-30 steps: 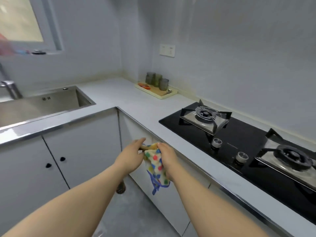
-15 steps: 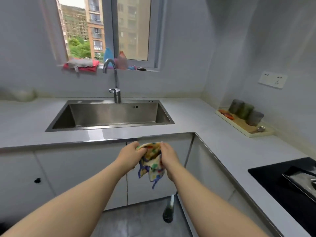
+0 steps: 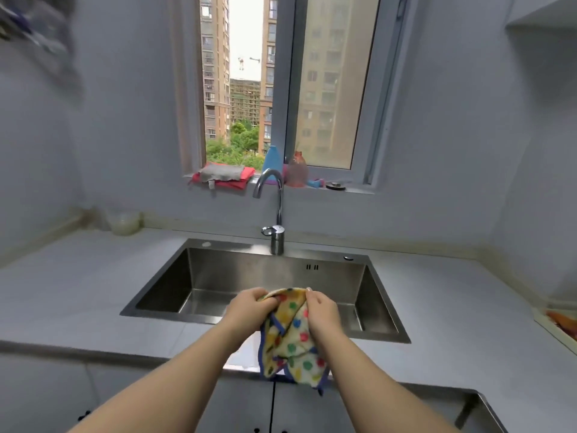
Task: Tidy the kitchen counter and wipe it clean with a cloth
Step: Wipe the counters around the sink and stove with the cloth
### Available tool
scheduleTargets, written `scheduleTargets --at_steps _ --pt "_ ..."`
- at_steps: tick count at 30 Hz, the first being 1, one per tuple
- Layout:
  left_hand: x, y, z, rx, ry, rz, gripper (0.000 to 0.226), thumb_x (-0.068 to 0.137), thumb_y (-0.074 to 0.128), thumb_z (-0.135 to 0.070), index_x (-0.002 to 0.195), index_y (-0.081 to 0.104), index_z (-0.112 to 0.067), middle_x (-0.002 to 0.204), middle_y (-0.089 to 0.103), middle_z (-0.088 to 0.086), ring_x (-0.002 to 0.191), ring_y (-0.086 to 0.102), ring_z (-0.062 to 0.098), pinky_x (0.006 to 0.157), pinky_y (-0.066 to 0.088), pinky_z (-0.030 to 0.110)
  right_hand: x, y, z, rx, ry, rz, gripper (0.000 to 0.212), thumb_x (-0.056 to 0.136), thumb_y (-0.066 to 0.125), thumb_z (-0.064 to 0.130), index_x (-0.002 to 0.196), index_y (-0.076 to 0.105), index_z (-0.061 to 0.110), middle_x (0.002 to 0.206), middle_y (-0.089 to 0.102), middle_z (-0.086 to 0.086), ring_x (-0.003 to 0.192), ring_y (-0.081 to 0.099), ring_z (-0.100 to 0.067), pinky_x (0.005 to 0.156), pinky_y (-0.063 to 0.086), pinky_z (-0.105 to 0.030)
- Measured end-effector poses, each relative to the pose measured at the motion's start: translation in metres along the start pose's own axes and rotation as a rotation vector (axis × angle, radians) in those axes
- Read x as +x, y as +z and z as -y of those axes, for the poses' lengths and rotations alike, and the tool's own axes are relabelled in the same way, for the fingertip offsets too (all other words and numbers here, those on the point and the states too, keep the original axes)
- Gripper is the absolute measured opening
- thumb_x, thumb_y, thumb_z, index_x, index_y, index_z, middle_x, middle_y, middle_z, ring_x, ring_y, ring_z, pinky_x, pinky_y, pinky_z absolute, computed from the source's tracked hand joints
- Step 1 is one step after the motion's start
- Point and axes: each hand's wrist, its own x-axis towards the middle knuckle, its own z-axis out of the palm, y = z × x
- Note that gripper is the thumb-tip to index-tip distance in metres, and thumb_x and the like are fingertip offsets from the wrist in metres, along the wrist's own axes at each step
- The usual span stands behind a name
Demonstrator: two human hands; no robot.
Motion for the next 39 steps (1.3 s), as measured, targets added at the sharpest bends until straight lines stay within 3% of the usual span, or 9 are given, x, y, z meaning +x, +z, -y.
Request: scheduleTargets --at_steps 8,11,15,19,25,29,32,35,39 --pt "0.102 -0.034 0.016 -0.086 -0.063 -0.053 0.018 0.083 0.054 -0.025 0.091 0.059 -0.01 0.081 0.057 0.008 0.074 0.052 0.021 0.064 0.044 0.029 0.085 0.049 0.029 0.009 0.001 0.048 0.039 0.098 0.044 0.032 0.083 0.062 0.0 0.073 0.053 -0.005 0.069 0.05 -0.016 0.061 0.042 -0.026" --pt "0.149 -0.046 0.022 -0.088 -0.037 -0.005 0.016 0.092 0.049 -0.012 0.091 0.063 -0.018 0.083 0.061 0.003 0.076 0.057 0.018 0.064 0.049 0.028 0.119 0.064 0.034 0.013 0.021 -0.006 0.042 0.097 0.049 0.028 0.097 0.062 -0.011 0.078 0.057 -0.013 0.07 0.049 -0.016 0.056 0.039 -0.022" --pt "0.204 -0.066 0.025 -0.053 -0.054 0.081 0.019 0.091 0.047 -0.011 0.082 0.063 -0.017 0.077 0.06 0.005 0.072 0.056 0.02 0.066 0.049 0.03 0.161 0.097 0.046 0.059 0.06 -0.059 0.034 0.096 0.05 0.022 0.103 0.064 -0.008 0.103 0.066 -0.022 0.081 0.058 -0.021 0.078 0.05 -0.033" --pt "0.256 -0.091 0.027 -0.081 -0.047 0.156 0.014 0.09 0.059 -0.024 0.082 0.06 -0.014 0.081 0.062 0.005 0.072 0.059 0.018 0.062 0.046 0.024 0.205 0.136 0.06 0.091 0.086 -0.079 0.023 0.096 0.05 0.02 0.102 0.064 0.003 0.092 0.063 -0.008 0.083 0.055 -0.017 0.062 0.045 -0.02" --pt "0.314 -0.106 0.04 0.09 0.011 0.283 0.01 0.084 0.065 -0.015 0.093 0.066 -0.013 0.093 0.068 0.008 0.085 0.064 0.019 0.074 0.055 0.03 0.244 0.169 0.065 0.147 0.189 -0.072 0.017 0.096 0.051 0.021 0.096 0.064 0.01 0.099 0.066 -0.011 0.097 0.062 -0.025 0.09 0.053 -0.04" --pt "0.332 -0.103 0.051 0.02 0.004 0.45 0.022 0.083 0.065 -0.007 0.104 0.061 -0.01 0.099 0.065 0.007 0.087 0.062 0.017 0.08 0.053 0.027 0.264 0.175 0.063 0.187 0.248 -0.131 0.015 0.094 0.053 0.015 0.082 0.062 0.011 0.096 0.066 -0.014 0.088 0.062 -0.029 0.085 0.055 -0.046" --pt "0.338 -0.098 0.061 -0.174 -0.046 0.62 0.065 0.07 0.079 -0.006 0.124 0.043 -0.02 0.118 0.061 0.01 0.106 0.063 0.022 0.087 0.054 0.031 0.276 0.181 0.072 0.335 0.317 -0.071 0.019 0.097 0.048 0.014 0.079 0.054 0.012 0.08 0.06 -0.012 0.063 0.06 -0.024 0.059 0.055 -0.037" --pt "0.348 -0.092 0.067 -0.123 -0.003 0.486 0.079 0.062 0.079 -0.013 0.129 0.039 -0.017 0.118 0.06 0.008 0.109 0.061 0.021 0.093 0.052 0.034 0.283 0.187 0.082 0.395 0.323 0.042 0.013 0.097 0.047 0.012 0.085 0.053 0.011 0.081 0.061 -0.014 0.061 0.061 -0.023 0.05 0.054 -0.028" --pt "0.361 -0.088 0.063 0.017 -0.05 0.285 0.035 0.083 0.06 -0.006 0.114 0.047 -0.015 0.105 0.06 0.007 0.099 0.059 0.022 0.085 0.052 0.034 0.297 0.185 0.083 0.336 0.256 0.141 0.009 0.096 0.049 0.011 0.09 0.055 0.008 0.078 0.061 -0.011 0.062 0.06 -0.019 0.051 0.052 -0.024"
